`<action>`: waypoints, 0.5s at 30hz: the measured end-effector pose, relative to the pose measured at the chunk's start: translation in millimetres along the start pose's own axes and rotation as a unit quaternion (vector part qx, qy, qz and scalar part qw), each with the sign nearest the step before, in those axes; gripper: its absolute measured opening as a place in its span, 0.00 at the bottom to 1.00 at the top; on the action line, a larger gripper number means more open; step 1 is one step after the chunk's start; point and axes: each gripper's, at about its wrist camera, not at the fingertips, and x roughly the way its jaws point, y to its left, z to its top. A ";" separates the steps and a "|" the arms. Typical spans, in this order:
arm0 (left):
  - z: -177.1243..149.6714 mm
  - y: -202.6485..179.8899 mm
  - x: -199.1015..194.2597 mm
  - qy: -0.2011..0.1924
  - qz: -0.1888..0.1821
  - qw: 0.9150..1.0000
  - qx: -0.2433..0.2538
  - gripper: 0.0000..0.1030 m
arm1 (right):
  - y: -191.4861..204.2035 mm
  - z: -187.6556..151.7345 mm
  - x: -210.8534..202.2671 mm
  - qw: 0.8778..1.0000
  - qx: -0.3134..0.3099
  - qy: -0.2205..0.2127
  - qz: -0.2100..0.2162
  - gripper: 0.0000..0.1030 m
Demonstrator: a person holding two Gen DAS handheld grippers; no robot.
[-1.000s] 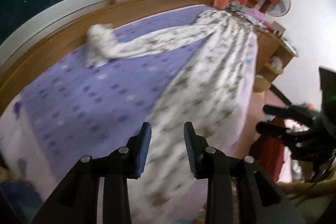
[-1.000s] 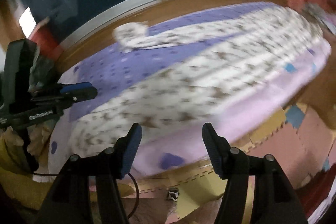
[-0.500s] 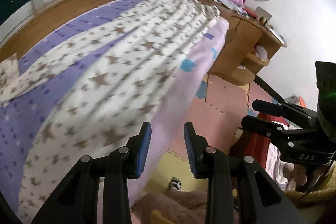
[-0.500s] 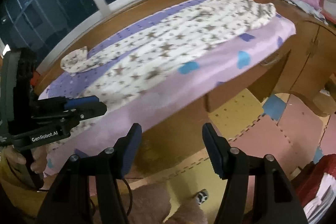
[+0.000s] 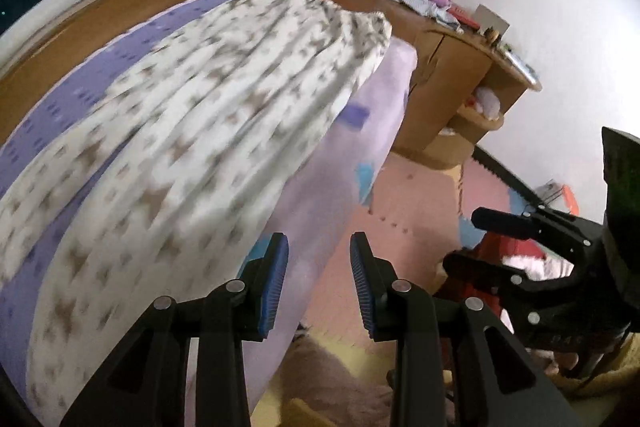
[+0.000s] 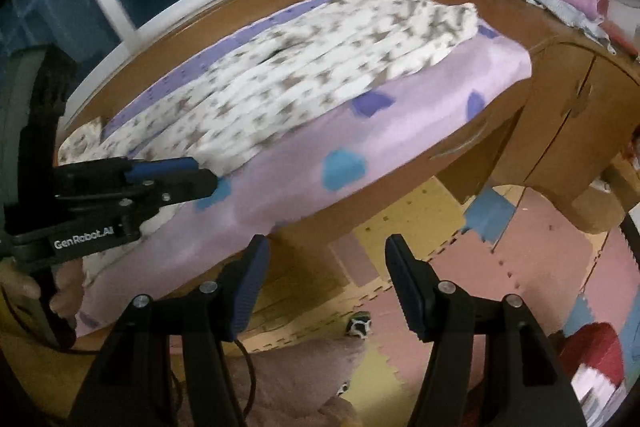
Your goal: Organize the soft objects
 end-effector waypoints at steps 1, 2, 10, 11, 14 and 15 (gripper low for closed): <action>10.4 -2.4 7.8 0.001 -0.004 1.000 0.000 0.31 | -8.8 9.1 1.5 1.000 0.001 0.000 -0.003 0.59; 21.1 -4.6 15.6 0.003 -0.006 1.000 0.001 0.31 | -17.7 18.3 3.0 1.000 0.002 0.000 -0.007 0.59; 78.6 -28.8 55.2 0.021 -0.016 1.000 0.017 0.31 | -80.1 60.7 12.7 0.999 0.046 -0.007 0.000 0.59; 83.0 -31.9 60.0 0.021 -0.011 1.000 0.016 0.31 | -86.6 65.5 13.9 0.999 0.045 -0.008 -0.002 0.59; 95.3 -40.5 73.6 0.024 -0.002 1.000 0.009 0.31 | -108.0 80.0 18.9 0.999 0.042 -0.007 0.007 0.59; 99.5 -44.3 77.7 0.023 0.002 1.000 0.005 0.31 | -115.2 85.3 20.9 0.999 0.037 -0.007 0.012 0.59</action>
